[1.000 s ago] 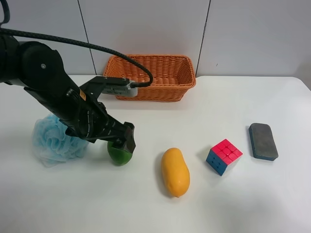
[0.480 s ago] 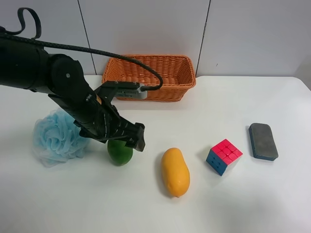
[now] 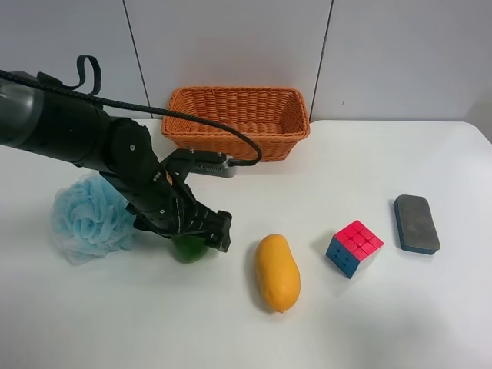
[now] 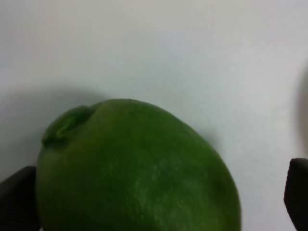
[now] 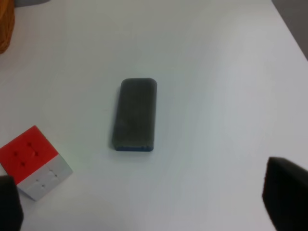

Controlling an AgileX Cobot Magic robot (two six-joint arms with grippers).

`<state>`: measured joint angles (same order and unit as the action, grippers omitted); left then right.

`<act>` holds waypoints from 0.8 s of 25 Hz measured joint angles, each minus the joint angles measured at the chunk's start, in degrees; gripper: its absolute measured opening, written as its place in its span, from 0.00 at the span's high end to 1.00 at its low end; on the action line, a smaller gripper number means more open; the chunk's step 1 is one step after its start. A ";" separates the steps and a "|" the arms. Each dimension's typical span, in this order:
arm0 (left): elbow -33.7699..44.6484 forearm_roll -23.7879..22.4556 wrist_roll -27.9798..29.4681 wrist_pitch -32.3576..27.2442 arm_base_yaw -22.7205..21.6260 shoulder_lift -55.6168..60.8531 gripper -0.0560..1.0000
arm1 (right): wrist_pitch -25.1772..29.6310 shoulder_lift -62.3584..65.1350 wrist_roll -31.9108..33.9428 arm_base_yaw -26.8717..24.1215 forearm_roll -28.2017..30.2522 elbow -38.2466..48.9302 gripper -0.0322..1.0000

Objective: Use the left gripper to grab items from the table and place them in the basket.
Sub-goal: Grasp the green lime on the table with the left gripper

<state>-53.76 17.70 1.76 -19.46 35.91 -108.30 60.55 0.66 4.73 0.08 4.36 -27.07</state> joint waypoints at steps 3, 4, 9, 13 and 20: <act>0.00 0.00 0.00 0.41 0.00 -1.00 0.00 | 0.00 0.00 0.00 0.00 0.00 0.00 0.01; 0.00 -0.05 0.00 0.41 0.00 -0.99 0.00 | 0.00 0.00 0.00 0.00 0.00 0.00 0.01; 0.00 -0.05 0.00 1.09 0.00 -0.99 0.02 | 0.00 0.00 0.00 0.00 0.00 0.00 0.01; 0.00 -0.05 -0.05 1.87 0.00 -0.99 0.19 | 0.00 0.00 0.00 0.00 0.00 0.00 0.01; 0.00 -0.05 -0.49 2.93 0.00 -0.99 0.32 | 0.00 0.00 0.00 0.00 0.00 0.00 0.01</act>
<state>-53.76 17.65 1.27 -16.53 35.91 -109.29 60.55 0.66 4.73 0.08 4.36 -27.07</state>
